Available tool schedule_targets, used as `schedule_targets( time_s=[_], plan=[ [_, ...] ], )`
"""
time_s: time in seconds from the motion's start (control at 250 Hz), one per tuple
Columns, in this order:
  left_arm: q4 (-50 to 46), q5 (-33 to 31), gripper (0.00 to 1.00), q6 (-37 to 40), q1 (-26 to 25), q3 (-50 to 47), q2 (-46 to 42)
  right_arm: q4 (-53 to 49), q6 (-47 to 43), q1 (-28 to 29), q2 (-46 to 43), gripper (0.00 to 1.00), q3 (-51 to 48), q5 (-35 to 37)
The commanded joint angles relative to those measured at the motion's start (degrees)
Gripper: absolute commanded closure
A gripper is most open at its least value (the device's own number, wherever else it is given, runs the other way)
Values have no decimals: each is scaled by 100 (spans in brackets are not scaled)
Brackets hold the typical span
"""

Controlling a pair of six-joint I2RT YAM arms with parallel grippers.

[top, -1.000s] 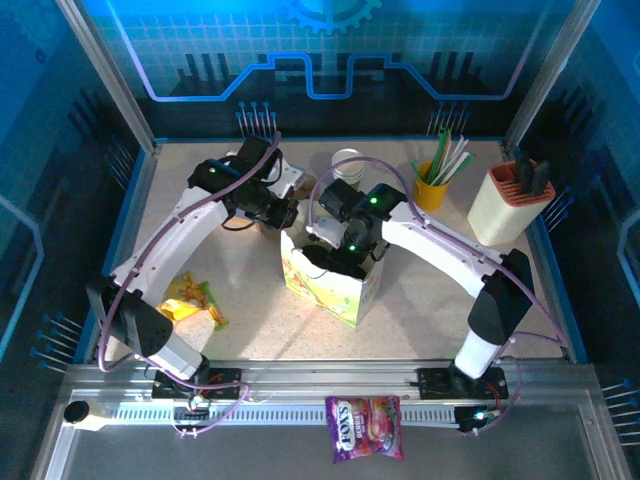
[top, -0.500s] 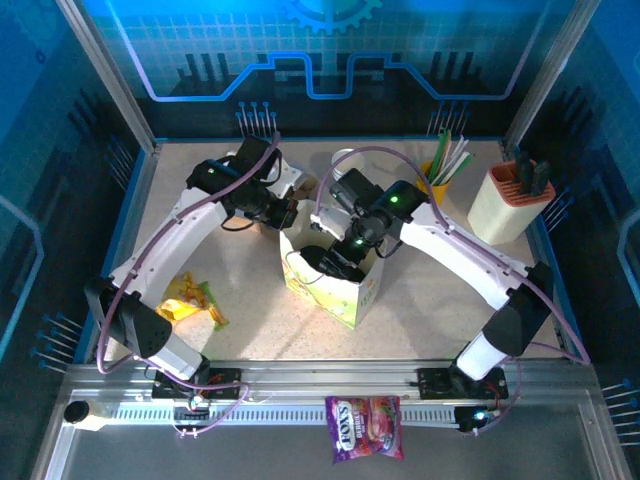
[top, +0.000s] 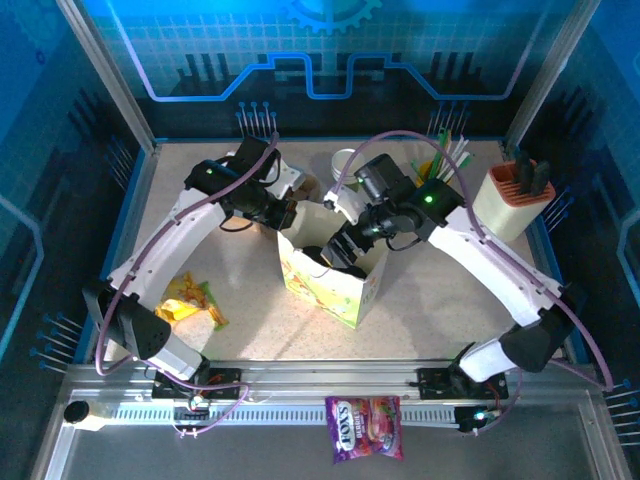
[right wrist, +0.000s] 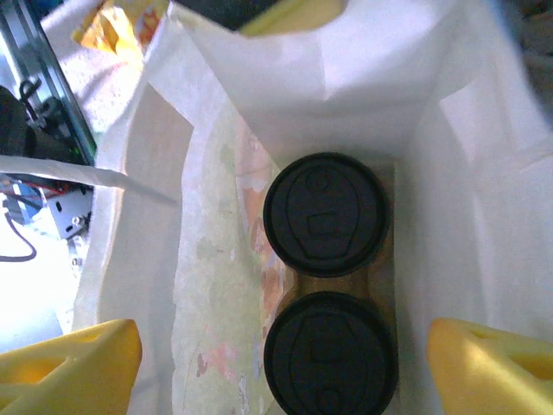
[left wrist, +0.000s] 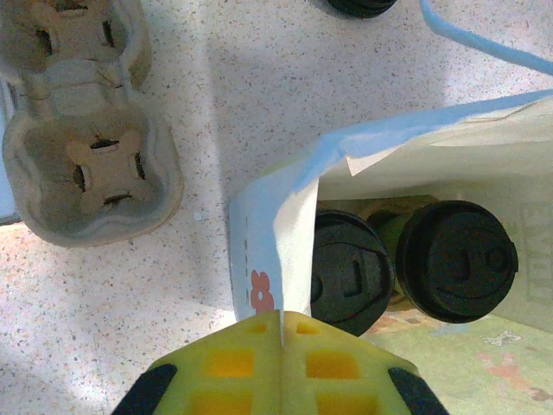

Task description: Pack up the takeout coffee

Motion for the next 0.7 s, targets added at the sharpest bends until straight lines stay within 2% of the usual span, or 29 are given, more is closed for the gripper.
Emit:
schedule_targets(
  time_s=[0.0, 0.168, 0.256, 0.372, 0.551, 0.619, 0.695],
  plan=[
    [-225, -4, 100, 54, -56, 97, -132, 285, 248, -181, -390, 14, 77, -162],
    [-200, 2, 98, 8, -76, 83, -139, 608, 630, -672, -890, 14, 28, -182],
    [-140, 75, 89, -44, -79, 113, -148, 873, 868, -1132, -1167, 13, -67, -442],
    [9, 215, 70, -188, -78, 245, -178, 1137, 1141, -1730, -1408, 12, -204, -497],
    [295, 190, 51, -368, -45, 398, -305, 1415, 1527, -2806, -1443, 11, -466, -42],
    [442, 211, 42, -482, -28, 427, -347, 1598, 1710, -3240, -1281, 11, -583, 48],
    [659, 228, 36, -589, -17, 427, -411, 1744, 1834, -3496, -940, 14, -583, 412]
  ],
)
